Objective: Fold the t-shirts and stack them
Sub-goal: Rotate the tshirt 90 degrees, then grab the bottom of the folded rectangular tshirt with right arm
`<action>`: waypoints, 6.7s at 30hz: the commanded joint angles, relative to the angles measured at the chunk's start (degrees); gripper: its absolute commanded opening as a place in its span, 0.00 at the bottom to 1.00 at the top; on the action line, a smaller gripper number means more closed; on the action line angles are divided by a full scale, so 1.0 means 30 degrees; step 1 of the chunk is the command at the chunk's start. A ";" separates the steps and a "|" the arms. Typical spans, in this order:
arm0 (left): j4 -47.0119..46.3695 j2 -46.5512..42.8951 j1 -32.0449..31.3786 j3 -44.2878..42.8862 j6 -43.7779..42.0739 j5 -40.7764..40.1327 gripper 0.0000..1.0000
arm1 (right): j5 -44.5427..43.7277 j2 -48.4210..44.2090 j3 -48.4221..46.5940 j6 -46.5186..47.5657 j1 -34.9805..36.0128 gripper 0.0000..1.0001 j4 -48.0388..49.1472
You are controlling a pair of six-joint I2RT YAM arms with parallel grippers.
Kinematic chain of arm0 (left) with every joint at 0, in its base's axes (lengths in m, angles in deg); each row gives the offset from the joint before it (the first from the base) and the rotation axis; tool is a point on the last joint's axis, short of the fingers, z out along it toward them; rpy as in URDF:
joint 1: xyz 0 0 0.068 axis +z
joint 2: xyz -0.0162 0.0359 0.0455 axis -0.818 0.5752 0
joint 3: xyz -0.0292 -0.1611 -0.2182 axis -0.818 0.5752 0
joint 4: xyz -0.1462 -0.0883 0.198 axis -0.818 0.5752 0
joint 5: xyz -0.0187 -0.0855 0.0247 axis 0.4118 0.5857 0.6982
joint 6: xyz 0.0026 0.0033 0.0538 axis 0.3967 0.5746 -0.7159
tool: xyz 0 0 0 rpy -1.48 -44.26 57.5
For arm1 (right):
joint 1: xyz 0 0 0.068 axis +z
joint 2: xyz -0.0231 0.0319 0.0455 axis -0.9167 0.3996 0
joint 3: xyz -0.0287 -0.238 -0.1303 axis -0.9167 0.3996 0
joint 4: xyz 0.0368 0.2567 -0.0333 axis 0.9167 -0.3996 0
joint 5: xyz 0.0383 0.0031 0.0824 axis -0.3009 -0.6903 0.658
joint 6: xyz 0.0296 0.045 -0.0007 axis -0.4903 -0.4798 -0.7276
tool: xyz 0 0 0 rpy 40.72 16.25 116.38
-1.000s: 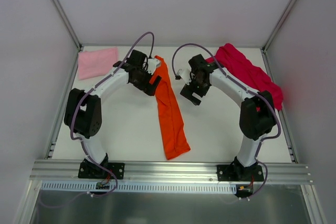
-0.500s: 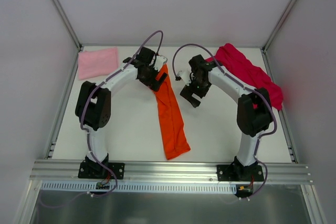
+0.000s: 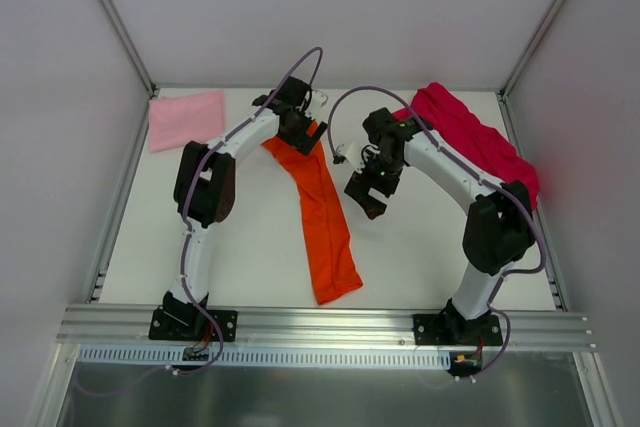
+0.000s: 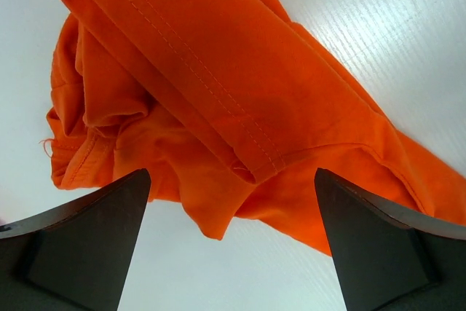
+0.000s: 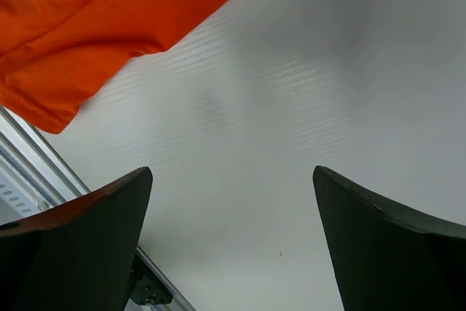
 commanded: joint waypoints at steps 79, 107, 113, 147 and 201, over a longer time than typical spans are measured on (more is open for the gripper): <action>-0.0107 -0.4127 -0.1499 -0.2742 -0.1406 -0.2537 0.99 | -0.3171 -0.4686 0.4993 -0.0118 0.3991 1.00 0.1459; -0.2128 -0.9314 0.0727 0.5754 -0.0029 0.0538 0.99 | -0.7533 -0.0997 0.2825 -0.2108 0.3230 1.00 0.3713; -0.0748 -1.0131 0.0904 0.7678 0.0645 0.2704 0.99 | -0.6512 -0.1255 0.2676 -0.2433 0.3200 1.00 0.3100; -0.2775 -1.9131 0.1633 1.7743 -0.0409 0.2911 0.99 | -0.0152 -0.4132 0.5549 0.0263 0.8410 1.00 -0.1880; -0.2743 -2.3991 0.5590 1.9439 -0.1318 1.1261 0.99 | -1.7079 -0.7793 0.9973 -0.2930 0.7482 1.00 1.6246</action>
